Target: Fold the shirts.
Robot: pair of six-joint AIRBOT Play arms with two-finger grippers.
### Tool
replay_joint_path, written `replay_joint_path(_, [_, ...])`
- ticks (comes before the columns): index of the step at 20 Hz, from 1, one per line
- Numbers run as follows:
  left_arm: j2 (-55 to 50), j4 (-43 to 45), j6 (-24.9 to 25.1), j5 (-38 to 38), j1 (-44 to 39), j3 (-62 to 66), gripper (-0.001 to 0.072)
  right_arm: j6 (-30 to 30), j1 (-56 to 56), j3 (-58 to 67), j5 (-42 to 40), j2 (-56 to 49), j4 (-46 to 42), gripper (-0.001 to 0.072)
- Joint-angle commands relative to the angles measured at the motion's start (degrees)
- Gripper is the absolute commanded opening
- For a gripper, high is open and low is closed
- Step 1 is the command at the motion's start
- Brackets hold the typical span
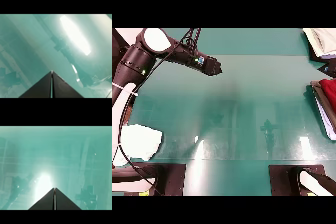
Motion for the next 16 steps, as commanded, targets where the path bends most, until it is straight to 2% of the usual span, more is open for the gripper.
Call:
replay_joint_path(1, [-0.02,0.0,0.0,0.02,-0.04,0.02,0.0021,0.0,0.26,0.07,-0.2,-0.04,0.04,0.0023])
replay_joint_path(10, [-0.02,0.0,-0.02,0.02,-0.04,0.02,0.0021,0.0,0.26,0.07,1.38,-0.04,0.04,0.0023])
replay_joint_path(13, [-0.02,-0.11,0.0,5.66,-0.02,0.02,0.0021,0.0,0.26,0.07,2.49,-0.04,0.0,0.0023])
replay_joint_path(14, [0.31,0.13,-0.15,4.72,0.59,0.59,0.0021,0.0,0.26,0.07,2.64,-0.04,0.0,0.0023])
replay_joint_path(16, [1.64,1.03,-0.74,-4.52,3.06,3.32,0.002,0.0,0.26,0.07,2.67,-0.04,0.0,0.0023])
